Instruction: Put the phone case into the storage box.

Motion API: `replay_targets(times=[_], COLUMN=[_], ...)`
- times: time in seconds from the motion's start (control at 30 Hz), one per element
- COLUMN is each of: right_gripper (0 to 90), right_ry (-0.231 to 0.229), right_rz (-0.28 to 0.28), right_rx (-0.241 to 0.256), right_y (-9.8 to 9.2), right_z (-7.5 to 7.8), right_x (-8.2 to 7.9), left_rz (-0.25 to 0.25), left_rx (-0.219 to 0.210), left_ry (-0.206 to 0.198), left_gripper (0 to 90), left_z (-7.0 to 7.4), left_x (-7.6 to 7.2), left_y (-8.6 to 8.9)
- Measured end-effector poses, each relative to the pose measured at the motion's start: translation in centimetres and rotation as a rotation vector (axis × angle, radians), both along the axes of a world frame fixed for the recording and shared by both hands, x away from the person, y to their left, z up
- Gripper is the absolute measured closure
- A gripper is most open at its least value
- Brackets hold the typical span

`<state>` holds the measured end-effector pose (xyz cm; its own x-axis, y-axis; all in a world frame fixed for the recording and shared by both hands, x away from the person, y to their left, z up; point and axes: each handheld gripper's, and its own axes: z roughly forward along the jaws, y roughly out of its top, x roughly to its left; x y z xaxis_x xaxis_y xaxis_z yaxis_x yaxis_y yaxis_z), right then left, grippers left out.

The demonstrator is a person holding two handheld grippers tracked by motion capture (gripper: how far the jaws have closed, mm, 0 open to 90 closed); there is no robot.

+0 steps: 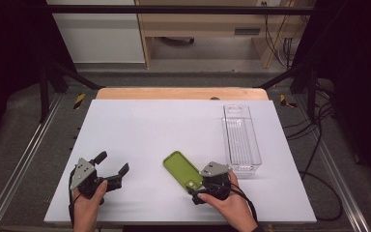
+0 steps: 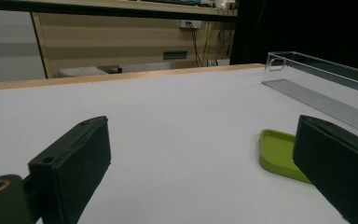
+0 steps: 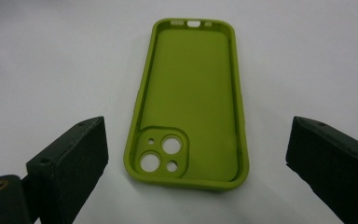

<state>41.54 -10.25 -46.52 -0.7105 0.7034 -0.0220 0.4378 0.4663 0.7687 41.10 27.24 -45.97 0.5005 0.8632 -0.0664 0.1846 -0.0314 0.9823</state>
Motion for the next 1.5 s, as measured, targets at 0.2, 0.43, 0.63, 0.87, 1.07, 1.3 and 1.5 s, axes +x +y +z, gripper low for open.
replay_targets(times=[0.2, 0.43, 0.63, 0.87, 1.07, 1.3, 1.5], right_gripper=[6.2, 6.4, 7.3, 9.5, 12.3, 16.4, 17.4], right_ry=[0.040, 0.053, 0.067, 0.060, 0.054, 0.045, 0.082], right_rz=[-0.005, 0.005, 0.002, -0.012, -0.024, -0.039, -0.023], right_rx=[-0.019, -0.040, -0.046, -0.035, -0.032, -0.020, -0.014], right_y=[0.8, 1.8, 2.0, 1.7, 1.7, 1.6, 1.4], right_z=[-1.3, -2.1, -2.5, -2.7, -2.7, -2.7, -2.3], right_x=[0.7, 1.2, 1.3, 1.1, 0.9, 0.8, 1.3], left_rz=[-0.008, -0.024, -0.028, -0.038, -0.044, -0.048, -0.061], left_rx=[0.002, 0.004, 0.006, 0.016, 0.020, 0.025, 0.047], left_ry=[0.004, 0.006, 0.003, 0.006, 0.002, -0.001, -0.008], left_gripper=[4.0, 3.9, 3.9, 3.9, 4.0, 4.0, 4.0], left_z=[-0.1, -0.1, 0.0, -0.1, -0.1, -0.1, -0.1], left_x=[0.1, 0.1, 0.1, 0.1, 0.0, 0.1, 0.1], left_y=[-0.2, -0.4, -0.5, -0.8, -0.9, -1.1, -1.5])
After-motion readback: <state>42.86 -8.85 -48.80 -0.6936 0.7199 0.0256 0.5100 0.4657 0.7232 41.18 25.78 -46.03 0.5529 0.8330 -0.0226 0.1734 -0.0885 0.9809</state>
